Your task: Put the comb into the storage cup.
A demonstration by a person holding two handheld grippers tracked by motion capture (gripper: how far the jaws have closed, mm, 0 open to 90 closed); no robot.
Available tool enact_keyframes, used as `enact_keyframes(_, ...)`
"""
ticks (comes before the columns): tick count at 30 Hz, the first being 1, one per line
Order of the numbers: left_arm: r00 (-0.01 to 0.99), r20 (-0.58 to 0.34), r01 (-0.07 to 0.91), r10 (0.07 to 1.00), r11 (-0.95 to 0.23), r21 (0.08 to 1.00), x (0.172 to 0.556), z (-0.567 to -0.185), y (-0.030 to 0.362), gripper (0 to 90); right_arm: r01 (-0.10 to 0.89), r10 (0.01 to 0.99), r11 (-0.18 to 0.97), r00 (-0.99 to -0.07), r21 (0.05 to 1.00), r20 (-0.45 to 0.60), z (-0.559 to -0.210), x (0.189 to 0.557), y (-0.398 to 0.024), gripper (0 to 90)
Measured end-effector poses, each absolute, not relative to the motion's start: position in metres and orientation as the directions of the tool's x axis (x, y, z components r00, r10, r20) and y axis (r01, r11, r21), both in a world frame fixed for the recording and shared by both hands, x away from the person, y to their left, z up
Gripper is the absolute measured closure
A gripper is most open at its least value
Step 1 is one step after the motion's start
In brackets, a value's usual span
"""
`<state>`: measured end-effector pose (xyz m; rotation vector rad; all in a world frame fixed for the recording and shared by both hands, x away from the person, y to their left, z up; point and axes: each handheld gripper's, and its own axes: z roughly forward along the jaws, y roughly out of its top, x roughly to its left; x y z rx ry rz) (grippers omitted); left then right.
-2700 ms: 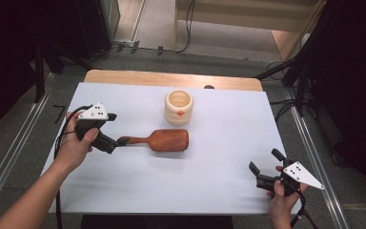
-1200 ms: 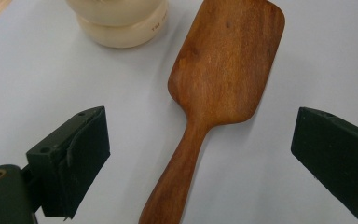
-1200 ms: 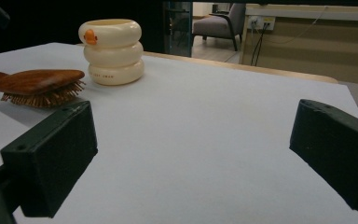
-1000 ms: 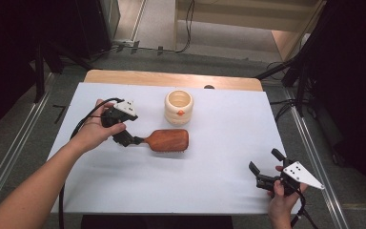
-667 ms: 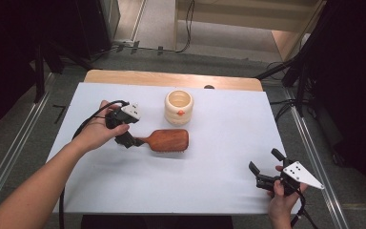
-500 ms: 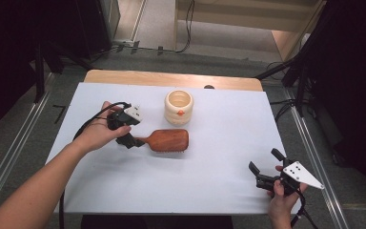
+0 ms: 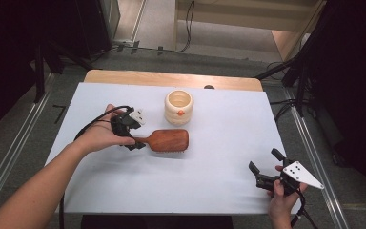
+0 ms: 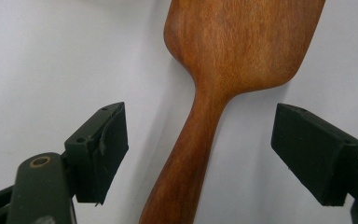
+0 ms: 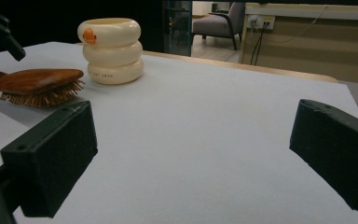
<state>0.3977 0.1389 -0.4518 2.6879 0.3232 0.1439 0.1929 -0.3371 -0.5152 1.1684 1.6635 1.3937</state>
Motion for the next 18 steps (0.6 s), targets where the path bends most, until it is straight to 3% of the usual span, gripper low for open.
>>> enact_keyframes(18,0.975,0.080,0.165,0.206,-0.920,0.356,0.402,-0.467,0.134,43.6,0.210,0.924,0.036,-0.380,0.977,0.048,-0.515,0.193,-0.337,0.0)
